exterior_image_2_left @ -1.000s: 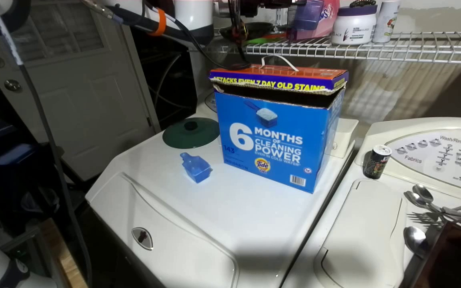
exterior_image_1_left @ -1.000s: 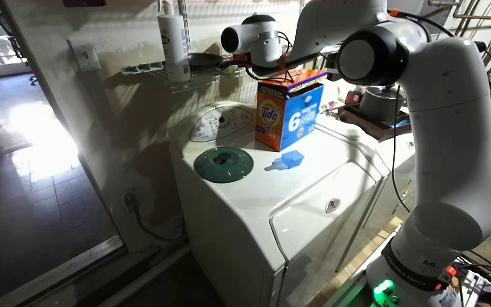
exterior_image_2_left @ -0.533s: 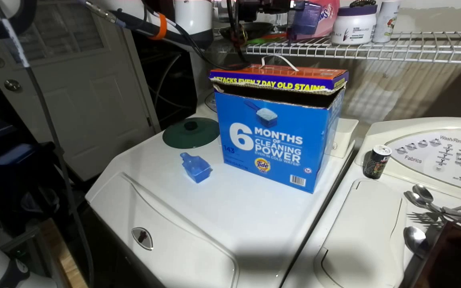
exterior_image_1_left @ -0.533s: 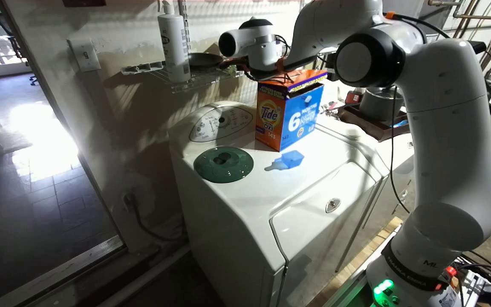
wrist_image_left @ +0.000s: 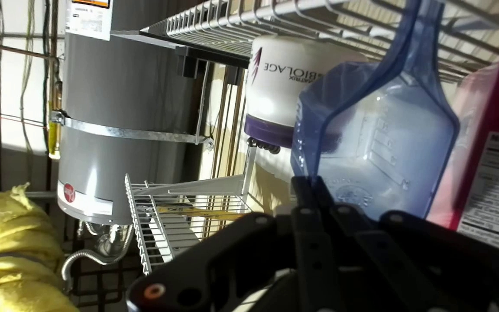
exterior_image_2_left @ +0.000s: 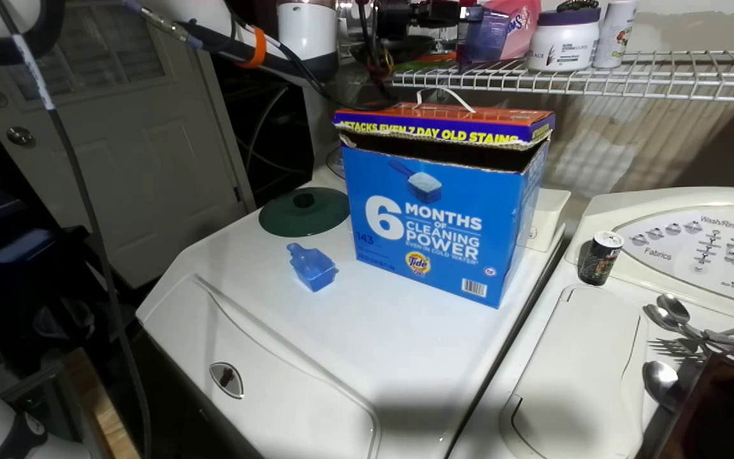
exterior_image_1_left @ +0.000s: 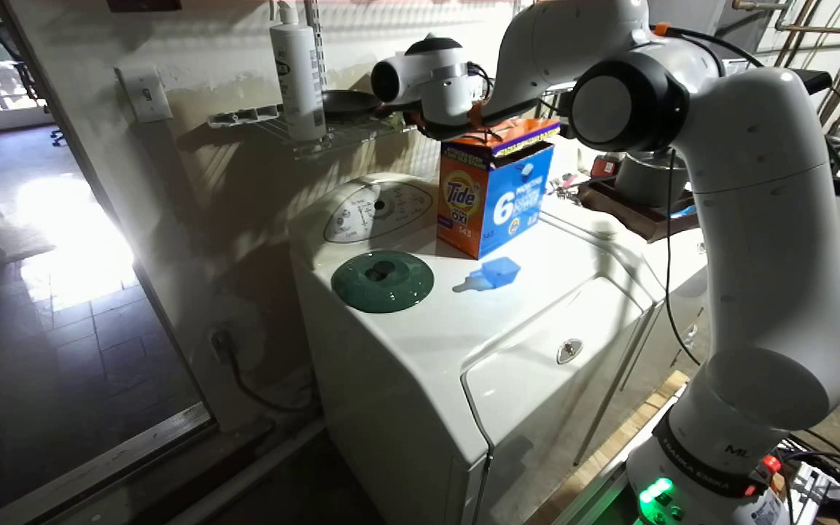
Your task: Put the left scoop on the shelf
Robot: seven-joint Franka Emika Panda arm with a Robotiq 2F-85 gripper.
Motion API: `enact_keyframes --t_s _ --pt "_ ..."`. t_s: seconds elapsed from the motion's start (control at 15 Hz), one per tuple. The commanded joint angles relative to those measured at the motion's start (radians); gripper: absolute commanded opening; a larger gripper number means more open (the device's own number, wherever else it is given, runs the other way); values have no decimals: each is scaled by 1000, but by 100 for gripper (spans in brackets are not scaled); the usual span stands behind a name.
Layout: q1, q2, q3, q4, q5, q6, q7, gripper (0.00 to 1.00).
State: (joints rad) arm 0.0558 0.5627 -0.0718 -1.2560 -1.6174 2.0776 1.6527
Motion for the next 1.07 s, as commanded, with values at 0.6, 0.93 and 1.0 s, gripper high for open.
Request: enact_keyframes --t_s 0.6,0.93,1.0 --pt "15 19 0 -28 -35 -58 21 1" --pt "14 22 2 -35 -30 -58 15 1" --pt "13 22 2 -37 -29 -57 14 1"
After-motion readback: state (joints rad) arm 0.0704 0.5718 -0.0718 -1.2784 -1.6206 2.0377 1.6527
